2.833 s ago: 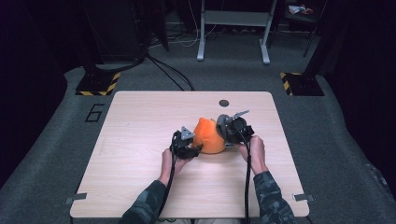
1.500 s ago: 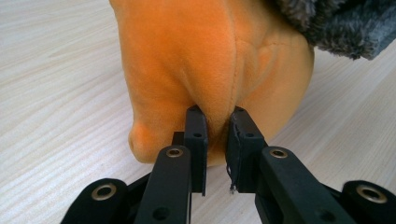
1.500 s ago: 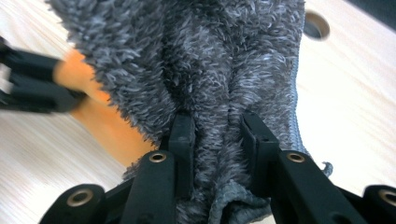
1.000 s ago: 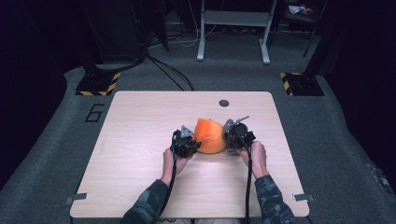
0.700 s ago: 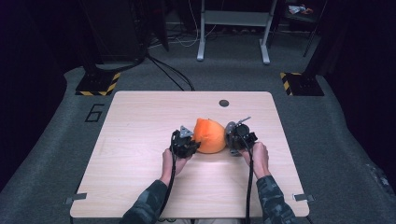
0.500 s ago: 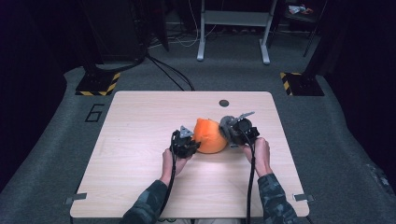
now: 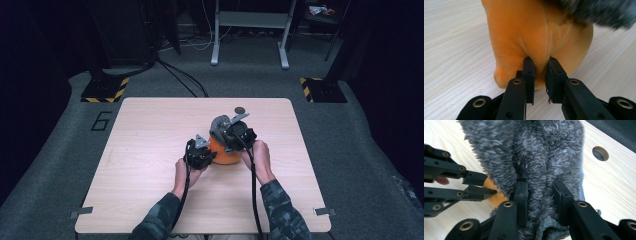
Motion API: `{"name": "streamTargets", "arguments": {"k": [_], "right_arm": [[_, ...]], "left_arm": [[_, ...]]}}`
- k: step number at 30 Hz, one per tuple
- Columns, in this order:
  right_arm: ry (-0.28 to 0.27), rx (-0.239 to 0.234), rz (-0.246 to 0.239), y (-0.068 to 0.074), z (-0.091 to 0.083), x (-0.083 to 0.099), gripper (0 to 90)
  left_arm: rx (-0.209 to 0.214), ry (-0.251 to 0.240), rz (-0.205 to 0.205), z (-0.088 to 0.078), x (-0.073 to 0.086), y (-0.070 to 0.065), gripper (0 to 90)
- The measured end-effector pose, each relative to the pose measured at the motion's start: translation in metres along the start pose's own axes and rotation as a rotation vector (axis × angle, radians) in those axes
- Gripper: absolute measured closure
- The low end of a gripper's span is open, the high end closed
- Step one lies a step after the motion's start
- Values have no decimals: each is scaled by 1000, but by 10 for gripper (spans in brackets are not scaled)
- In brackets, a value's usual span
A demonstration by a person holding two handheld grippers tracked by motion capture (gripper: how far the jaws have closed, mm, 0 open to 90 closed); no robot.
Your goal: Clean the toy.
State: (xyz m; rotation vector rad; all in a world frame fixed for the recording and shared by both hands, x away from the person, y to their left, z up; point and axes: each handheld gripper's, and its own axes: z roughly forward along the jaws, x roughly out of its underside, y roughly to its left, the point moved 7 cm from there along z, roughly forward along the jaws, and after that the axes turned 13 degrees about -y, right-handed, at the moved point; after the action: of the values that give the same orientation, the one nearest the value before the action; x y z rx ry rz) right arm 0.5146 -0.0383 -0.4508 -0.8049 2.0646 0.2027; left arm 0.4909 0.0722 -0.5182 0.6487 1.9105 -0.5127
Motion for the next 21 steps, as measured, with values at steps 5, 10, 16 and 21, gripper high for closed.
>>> {"name": "streamTargets", "arguments": {"k": [5, 10, 16, 21], "right_arm": [[28, -2, 1, 0, 4, 5, 685], [34, 11, 12, -9, 1, 15, 684], [42, 29, 57, -22, -1, 32, 684], [70, 37, 111, -32, -1, 49, 684]], "left_arm": [[1, 12, 5, -1, 1, 2, 787], [3, 13, 1, -1, 2, 2, 787], [-1, 10, -3, 0, 4, 5, 788], [-4, 7, -12, 0, 6, 5, 788]]}}
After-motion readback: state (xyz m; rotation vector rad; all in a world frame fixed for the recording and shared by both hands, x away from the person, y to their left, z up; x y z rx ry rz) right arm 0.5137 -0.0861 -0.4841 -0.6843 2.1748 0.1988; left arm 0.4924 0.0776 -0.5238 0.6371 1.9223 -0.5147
